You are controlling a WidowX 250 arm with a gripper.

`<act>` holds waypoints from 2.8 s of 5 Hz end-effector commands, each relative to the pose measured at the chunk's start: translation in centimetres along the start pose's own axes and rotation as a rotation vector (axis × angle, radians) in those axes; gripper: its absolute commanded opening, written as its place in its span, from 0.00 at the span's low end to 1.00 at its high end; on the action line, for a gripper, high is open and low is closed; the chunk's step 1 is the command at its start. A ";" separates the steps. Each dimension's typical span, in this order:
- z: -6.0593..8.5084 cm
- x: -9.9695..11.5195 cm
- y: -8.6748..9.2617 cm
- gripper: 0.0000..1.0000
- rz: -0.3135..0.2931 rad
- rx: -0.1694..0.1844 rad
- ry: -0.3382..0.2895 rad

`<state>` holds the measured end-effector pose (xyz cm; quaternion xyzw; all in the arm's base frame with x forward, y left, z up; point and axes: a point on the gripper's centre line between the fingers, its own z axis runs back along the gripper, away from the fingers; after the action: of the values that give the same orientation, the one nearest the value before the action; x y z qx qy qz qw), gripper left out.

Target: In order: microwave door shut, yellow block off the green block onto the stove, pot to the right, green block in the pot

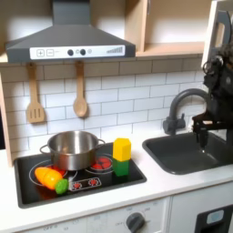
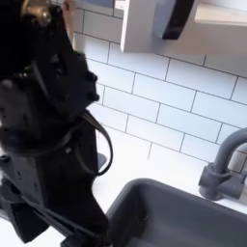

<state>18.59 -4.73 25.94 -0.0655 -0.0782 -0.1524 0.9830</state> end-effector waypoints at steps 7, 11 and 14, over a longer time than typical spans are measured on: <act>-0.8 3.8 0.2 1.00 0.024 0.001 -0.057; -1.0 6.5 1.2 1.00 0.067 0.018 -0.099; -0.4 11.1 3.5 1.00 0.162 -0.003 -0.141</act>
<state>30.31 -4.55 26.66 -0.0826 -0.1336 -0.0638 0.9855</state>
